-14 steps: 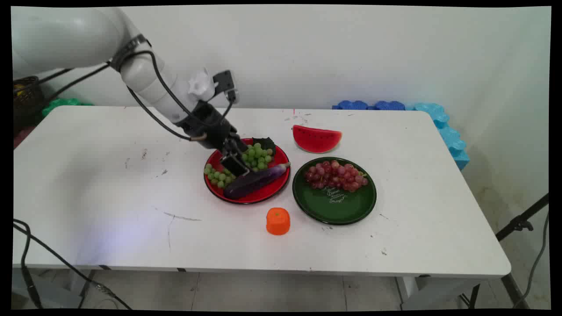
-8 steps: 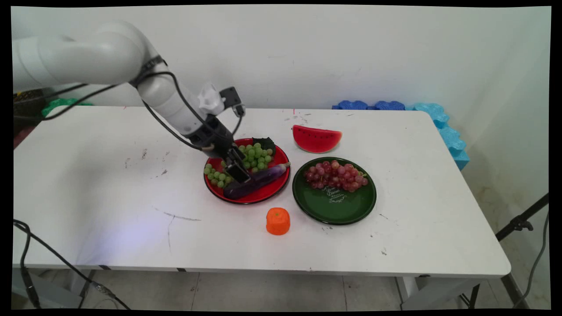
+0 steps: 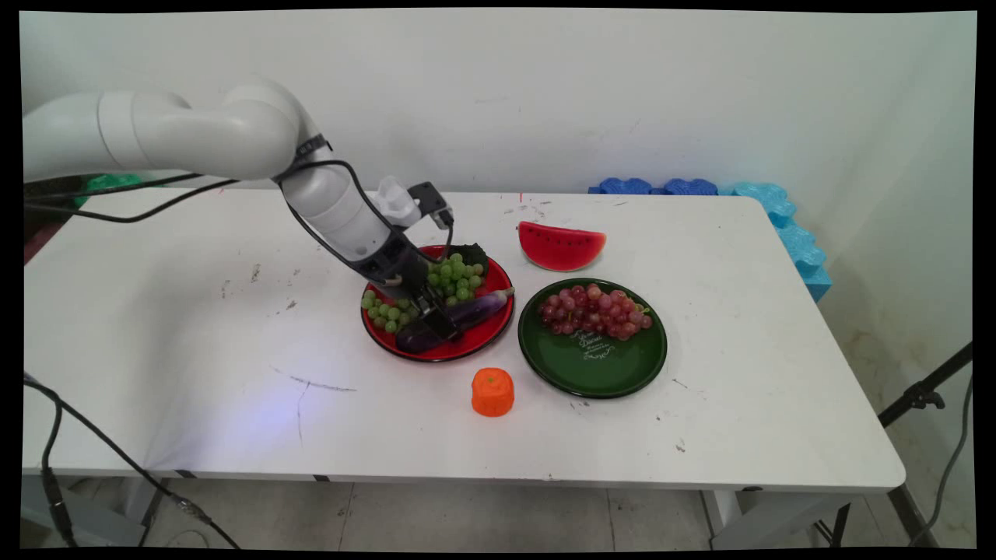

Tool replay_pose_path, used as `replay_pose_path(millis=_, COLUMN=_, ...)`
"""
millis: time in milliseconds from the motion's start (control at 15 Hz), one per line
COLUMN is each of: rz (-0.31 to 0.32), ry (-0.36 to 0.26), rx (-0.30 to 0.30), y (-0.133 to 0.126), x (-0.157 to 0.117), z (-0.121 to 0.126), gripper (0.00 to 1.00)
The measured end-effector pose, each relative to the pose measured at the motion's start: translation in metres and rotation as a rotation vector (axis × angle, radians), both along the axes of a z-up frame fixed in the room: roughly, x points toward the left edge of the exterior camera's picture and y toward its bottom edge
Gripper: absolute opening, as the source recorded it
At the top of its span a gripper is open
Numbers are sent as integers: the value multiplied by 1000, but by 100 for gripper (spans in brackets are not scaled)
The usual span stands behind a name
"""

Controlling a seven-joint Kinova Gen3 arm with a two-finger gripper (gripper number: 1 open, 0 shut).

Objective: Pick up the eggplant from the red plate

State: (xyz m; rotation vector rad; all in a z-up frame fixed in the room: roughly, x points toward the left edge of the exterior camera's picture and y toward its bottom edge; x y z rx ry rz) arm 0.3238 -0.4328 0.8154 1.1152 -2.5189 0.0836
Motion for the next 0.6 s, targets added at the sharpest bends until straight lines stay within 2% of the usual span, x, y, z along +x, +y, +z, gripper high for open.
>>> replay_pose_path(millis=333, rz=19, ry=6, rx=25, y=0, x=-7, z=-11, gripper=100)
replay_pose_path(millis=400, rz=20, ry=8, rx=26, y=-1, x=-8, z=-12, gripper=0)
replay_pose_path(millis=600, rz=16, ry=14, rx=22, y=-4, x=-12, z=-15, gripper=0)
